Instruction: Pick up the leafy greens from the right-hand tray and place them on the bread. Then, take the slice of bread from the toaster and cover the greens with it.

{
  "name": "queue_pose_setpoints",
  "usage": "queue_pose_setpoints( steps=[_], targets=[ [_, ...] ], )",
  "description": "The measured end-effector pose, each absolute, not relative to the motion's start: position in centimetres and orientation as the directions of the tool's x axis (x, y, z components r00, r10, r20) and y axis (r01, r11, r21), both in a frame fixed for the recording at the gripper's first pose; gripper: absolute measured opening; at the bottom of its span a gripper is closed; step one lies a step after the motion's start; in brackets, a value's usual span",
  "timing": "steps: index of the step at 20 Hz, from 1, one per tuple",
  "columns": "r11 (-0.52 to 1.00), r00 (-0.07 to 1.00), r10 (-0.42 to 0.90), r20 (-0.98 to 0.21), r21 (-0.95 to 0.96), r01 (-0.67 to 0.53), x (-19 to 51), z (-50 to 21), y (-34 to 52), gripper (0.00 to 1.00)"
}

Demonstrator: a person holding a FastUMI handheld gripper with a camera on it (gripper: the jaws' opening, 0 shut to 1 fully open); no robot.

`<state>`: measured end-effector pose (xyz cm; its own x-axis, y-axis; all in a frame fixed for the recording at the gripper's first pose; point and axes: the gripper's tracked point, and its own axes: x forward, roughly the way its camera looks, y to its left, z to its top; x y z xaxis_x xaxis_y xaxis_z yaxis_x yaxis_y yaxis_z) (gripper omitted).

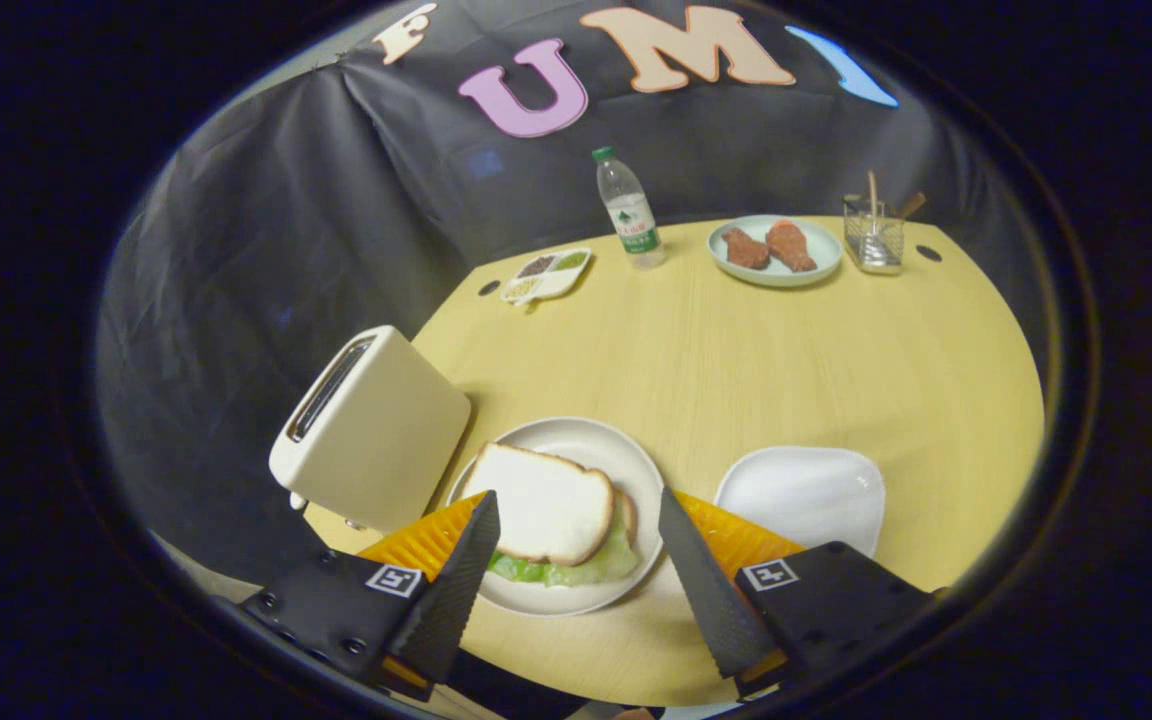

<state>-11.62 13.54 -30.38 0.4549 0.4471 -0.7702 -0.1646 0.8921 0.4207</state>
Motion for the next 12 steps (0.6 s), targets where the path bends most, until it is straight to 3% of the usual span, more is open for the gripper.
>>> queue_pose_setpoints(
  steps=[7, 12],
  targets=[
    [0.92, 0.652, 0.383, -0.654, 0.334, -0.205, -7.3, -23.4, 8.8, 0.99],
    [0.963, 0.797, 0.257, -0.546, 0.213, -0.165, -4.2, -17.8, 3.6, 0.99]
  ],
)
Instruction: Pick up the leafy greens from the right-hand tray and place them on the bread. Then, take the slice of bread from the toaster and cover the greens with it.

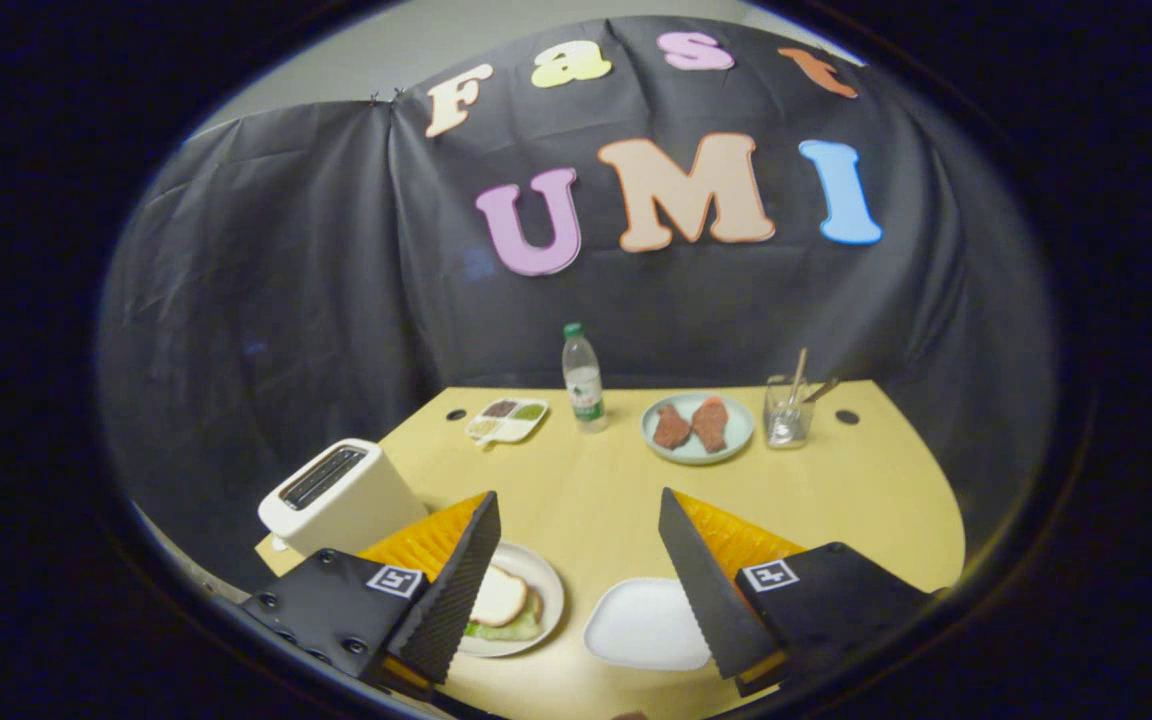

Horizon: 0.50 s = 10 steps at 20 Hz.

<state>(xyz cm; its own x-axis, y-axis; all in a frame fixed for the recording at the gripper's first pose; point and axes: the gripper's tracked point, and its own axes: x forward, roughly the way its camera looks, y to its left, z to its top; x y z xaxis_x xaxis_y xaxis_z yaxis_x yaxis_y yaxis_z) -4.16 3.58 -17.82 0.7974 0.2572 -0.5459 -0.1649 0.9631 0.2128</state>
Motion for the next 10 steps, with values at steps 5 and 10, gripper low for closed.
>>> queue_pose_setpoints(
  steps=[5, 10],
  targets=[
    [0.984, 0.894, 0.15, -0.423, 0.148, -0.095, -1.8, -12.8, -0.6, 0.99],
    [0.995, 0.956, 0.075, -0.283, 0.087, -0.053, -0.5, -8.8, -4.1, 0.99]
  ],
)
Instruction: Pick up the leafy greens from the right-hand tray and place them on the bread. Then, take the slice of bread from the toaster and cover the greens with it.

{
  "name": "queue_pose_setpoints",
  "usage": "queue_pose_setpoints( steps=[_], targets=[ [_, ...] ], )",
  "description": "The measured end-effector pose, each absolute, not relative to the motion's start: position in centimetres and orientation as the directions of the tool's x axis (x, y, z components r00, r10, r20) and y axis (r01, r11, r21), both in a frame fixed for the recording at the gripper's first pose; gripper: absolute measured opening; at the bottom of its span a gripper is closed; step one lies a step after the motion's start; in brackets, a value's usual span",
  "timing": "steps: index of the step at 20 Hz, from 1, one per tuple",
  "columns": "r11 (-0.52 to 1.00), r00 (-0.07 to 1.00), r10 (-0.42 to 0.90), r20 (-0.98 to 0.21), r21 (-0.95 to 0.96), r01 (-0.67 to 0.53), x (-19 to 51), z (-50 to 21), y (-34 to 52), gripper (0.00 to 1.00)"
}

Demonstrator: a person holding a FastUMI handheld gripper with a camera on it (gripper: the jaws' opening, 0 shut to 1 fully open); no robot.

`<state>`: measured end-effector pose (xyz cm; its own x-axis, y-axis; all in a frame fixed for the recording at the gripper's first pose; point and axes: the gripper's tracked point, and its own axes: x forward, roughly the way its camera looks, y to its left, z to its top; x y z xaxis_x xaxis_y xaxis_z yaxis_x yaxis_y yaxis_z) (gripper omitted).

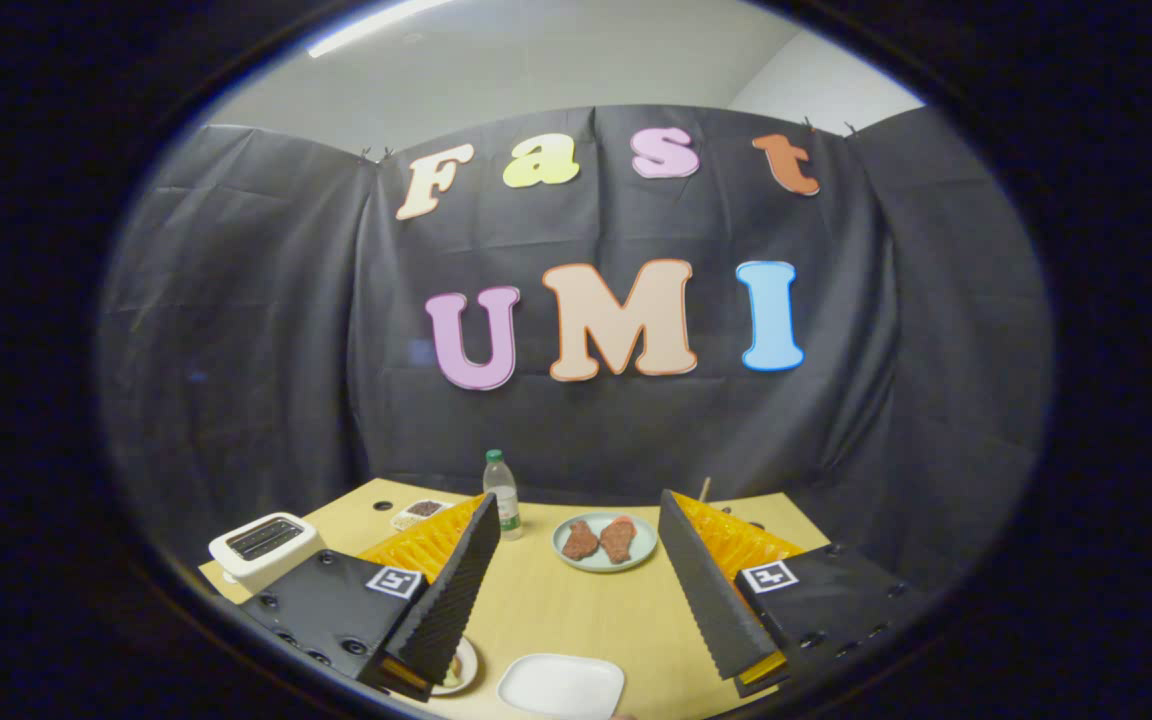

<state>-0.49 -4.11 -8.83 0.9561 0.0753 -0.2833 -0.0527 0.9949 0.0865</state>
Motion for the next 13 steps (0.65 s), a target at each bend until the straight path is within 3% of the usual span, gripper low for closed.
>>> queue_pose_setpoints(
  steps=[13],
  targets=[
    [0.997, 0.977, 0.041, -0.208, 0.069, -0.027, 0.1, -6.3, -5.7, 0.99]
  ],
)
